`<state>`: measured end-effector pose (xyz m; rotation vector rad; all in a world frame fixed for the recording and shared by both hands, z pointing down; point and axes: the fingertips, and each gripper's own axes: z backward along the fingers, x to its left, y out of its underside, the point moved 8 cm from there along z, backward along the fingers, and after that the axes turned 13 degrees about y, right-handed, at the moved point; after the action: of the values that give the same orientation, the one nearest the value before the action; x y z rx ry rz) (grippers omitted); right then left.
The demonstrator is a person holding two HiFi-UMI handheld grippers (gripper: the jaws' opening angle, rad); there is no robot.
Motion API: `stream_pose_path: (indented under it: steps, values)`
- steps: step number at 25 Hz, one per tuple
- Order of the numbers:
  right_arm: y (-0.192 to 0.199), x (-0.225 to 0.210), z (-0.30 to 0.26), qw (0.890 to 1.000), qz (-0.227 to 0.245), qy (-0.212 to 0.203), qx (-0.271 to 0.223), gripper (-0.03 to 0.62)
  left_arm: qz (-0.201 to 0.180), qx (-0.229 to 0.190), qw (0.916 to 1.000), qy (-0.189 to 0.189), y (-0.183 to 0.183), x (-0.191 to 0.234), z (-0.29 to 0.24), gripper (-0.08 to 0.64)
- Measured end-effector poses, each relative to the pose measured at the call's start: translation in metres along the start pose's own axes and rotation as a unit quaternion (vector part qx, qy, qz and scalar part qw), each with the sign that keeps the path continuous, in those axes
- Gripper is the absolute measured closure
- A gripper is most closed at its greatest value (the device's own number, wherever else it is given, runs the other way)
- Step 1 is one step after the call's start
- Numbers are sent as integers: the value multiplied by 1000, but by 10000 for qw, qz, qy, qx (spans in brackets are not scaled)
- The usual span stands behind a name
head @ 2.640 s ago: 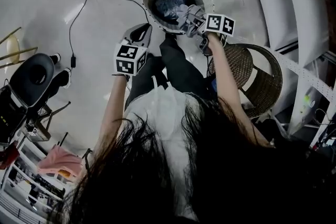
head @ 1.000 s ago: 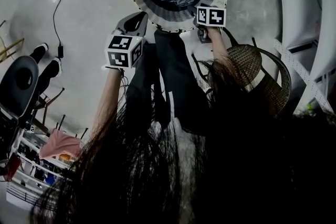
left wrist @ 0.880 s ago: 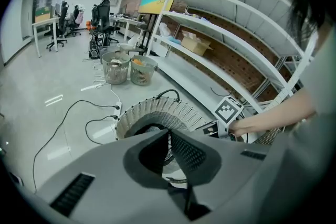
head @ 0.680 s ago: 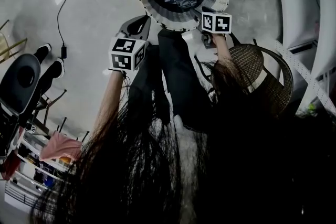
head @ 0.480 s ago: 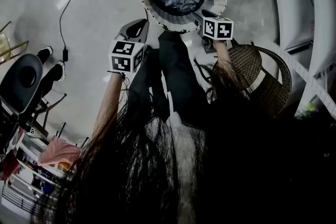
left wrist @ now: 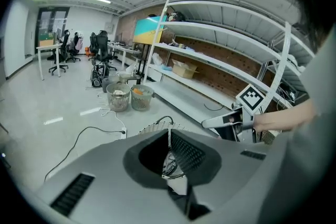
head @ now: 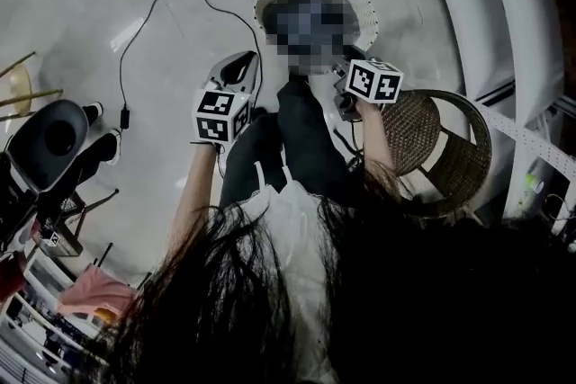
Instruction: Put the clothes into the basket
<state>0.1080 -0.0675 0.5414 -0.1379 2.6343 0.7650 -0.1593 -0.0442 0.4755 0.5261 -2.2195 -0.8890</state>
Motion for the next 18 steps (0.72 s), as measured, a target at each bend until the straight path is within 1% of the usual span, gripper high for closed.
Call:
stream_pose_path:
  steps: [4,9,12,18]
  values:
    - [2,33,39,9990,-193,-208,-351,345,-84,-182,9998,-7,3,-12,38,535]
    - [13,66,77,9979,-101,-283,-576,346,-80,-324,9994,-24,17,-24,82,535]
    - [20,83,97,9968,-118,-348,-716,351,-73,-435,9990,-27,22,-29,97,535]
    - [43,119,126,9951,-39,-360,-917,370,-334,-603,9972,280,20,-42,117,535]
